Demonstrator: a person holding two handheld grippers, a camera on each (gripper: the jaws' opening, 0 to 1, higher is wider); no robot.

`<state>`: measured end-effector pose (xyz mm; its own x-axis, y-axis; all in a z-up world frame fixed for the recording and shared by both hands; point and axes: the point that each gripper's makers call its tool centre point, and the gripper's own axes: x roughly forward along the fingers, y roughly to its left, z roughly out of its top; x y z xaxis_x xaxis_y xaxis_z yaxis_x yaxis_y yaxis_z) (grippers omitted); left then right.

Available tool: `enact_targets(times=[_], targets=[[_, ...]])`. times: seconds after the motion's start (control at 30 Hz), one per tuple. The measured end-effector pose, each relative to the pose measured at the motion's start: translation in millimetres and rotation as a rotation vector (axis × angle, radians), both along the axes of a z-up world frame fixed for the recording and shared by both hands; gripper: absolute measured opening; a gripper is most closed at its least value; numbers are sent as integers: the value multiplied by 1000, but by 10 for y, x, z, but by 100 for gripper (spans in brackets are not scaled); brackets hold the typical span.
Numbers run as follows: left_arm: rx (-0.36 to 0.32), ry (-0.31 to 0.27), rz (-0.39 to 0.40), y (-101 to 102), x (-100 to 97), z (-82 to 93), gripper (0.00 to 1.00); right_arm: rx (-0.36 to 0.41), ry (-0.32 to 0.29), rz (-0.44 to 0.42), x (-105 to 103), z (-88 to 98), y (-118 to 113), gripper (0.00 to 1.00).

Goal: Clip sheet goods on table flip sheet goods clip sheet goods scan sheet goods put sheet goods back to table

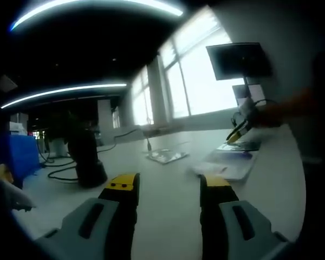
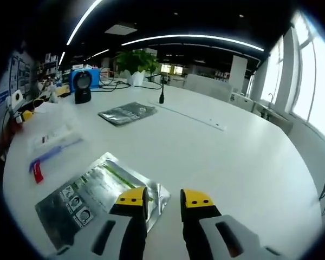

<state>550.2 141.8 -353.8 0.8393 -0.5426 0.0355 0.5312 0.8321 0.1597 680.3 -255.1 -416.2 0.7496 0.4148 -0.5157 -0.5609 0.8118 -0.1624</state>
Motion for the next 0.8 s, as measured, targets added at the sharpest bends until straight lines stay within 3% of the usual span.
enact_targets(times=[0.1,0.17,0.2,0.63,0.8], targets=[[2,-1,0,-2,-1,1,37,23,52,3,0,-43,5,17],[2,-2,0,-2,-1,2,37,101,111,-8,-29,-76,47,12],[2,-2,0,-3,-1,2,37,113,112,-17,-10,-69,25,12],[1,-4,-3,-11,-12,8,37,69,185,15,-52,-81,21,9],[2,-5,-4,-13,-15,9,37,48,175,19,-63,-83,22,6]])
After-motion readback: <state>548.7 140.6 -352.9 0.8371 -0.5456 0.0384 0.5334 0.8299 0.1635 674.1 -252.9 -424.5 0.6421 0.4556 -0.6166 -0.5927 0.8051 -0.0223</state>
